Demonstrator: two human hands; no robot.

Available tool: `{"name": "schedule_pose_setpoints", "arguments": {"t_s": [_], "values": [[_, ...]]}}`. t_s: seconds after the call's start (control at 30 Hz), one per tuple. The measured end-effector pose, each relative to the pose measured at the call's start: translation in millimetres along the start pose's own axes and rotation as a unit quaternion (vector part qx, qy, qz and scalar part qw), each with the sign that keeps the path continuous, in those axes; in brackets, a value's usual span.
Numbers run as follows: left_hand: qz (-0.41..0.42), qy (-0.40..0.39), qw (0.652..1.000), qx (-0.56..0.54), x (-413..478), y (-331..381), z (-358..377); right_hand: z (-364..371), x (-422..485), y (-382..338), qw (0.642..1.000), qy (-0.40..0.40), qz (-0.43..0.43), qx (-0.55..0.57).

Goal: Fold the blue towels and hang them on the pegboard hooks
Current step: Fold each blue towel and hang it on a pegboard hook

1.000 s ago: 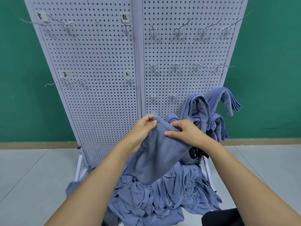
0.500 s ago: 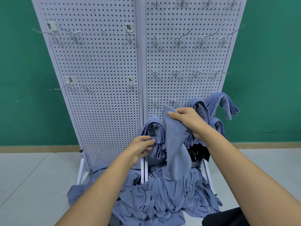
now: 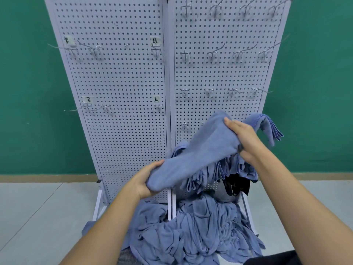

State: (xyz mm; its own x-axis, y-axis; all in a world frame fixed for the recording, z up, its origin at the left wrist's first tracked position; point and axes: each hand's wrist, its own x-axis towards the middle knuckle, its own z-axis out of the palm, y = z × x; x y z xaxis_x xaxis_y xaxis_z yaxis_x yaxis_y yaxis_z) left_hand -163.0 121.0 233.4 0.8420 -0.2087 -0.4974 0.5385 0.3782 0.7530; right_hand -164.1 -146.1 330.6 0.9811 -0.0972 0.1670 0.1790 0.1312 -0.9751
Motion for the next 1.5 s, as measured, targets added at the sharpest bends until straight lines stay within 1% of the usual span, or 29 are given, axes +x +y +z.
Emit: {"name": "schedule_pose_setpoints", "arguments": {"t_s": [0.1, 0.17, 0.3, 0.37, 0.47, 0.53, 0.6, 0.67, 0.7, 0.8, 0.9, 1.03, 1.13, 1.2, 1.27, 1.33, 1.43, 1.5], "values": [[0.024, 0.024, 0.999, -0.001, 1.3, 9.6, -12.7, -13.8, -1.5, 28.8, 0.999, 0.027, 0.042, -0.019], [0.043, 0.030, 0.999, 0.003, 2.9, 15.2, -22.6, -25.6, -0.6, 48.3, 0.996, 0.025, 0.083, -0.014], [0.078, 0.045, 0.994, 0.060, 2.6, 23.5, -38.2, -38.7, 0.9, 73.1, 0.983, -0.037, 0.181, -0.002], [0.103, 0.066, 0.988, 0.095, 2.8, 26.5, -45.0, -41.1, -0.2, 75.8, 0.974, -0.080, 0.211, -0.008], [0.146, 0.080, 0.971, 0.174, 1.9, 28.8, -54.1, -45.5, 0.6, 77.6, 0.967, -0.107, 0.226, -0.037], [0.156, 0.074, 0.962, 0.212, -2.3, 29.2, -55.6, -49.8, 0.9, 79.1, 0.963, -0.115, 0.238, -0.046], [0.157, 0.074, 0.958, 0.227, -5.3, 30.7, -56.2, -54.1, 2.0, 82.0, 0.958, -0.128, 0.246, -0.077], [0.152, 0.060, 0.964, 0.209, -8.3, 32.8, -56.8, -55.7, 2.7, 82.4, 0.959, -0.129, 0.233, -0.098], [0.151, 0.041, 0.970, 0.187, -10.3, 33.8, -56.9, -55.6, 3.4, 82.9, 0.963, -0.127, 0.221, -0.086], [0.173, -0.017, 0.978, 0.117, -15.4, 38.6, -56.7, -58.6, 4.8, 80.2, 0.977, -0.122, 0.175, -0.023], [0.213, -0.054, 0.974, 0.047, -16.0, 43.1, -57.0, -58.8, 2.5, 72.4, 0.985, -0.117, 0.127, 0.029], [0.245, -0.062, 0.967, 0.012, -19.3, 41.6, -52.1, -55.9, -3.9, 64.9, 0.987, -0.106, 0.104, 0.056], [0.252, -0.084, 0.964, 0.009, -23.2, 40.7, -47.2, -54.9, -6.6, 63.0, 0.989, -0.099, 0.105, 0.040], [0.242, -0.098, 0.965, 0.004, -24.8, 42.4, -46.4, -54.0, -8.2, 61.2, 0.991, -0.089, 0.098, 0.027], [0.234, -0.100, 0.967, 0.027, -24.6, 43.0, -46.9, -53.4, -8.2, 59.9, 0.993, -0.080, 0.081, 0.013], [0.243, -0.079, 0.963, 0.085, -22.0, 41.3, -43.7, -51.9, -7.7, 59.4, 0.995, -0.066, 0.067, -0.013], [0.261, -0.012, 0.949, 0.174, -15.4, 38.2, -36.2, -45.5, -9.0, 57.2, 0.991, -0.053, 0.053, -0.106], [0.278, 0.032, 0.939, 0.201, -9.8, 35.3, -32.4, -41.5, -9.1, 53.7, 0.989, -0.045, 0.030, -0.136]]}}
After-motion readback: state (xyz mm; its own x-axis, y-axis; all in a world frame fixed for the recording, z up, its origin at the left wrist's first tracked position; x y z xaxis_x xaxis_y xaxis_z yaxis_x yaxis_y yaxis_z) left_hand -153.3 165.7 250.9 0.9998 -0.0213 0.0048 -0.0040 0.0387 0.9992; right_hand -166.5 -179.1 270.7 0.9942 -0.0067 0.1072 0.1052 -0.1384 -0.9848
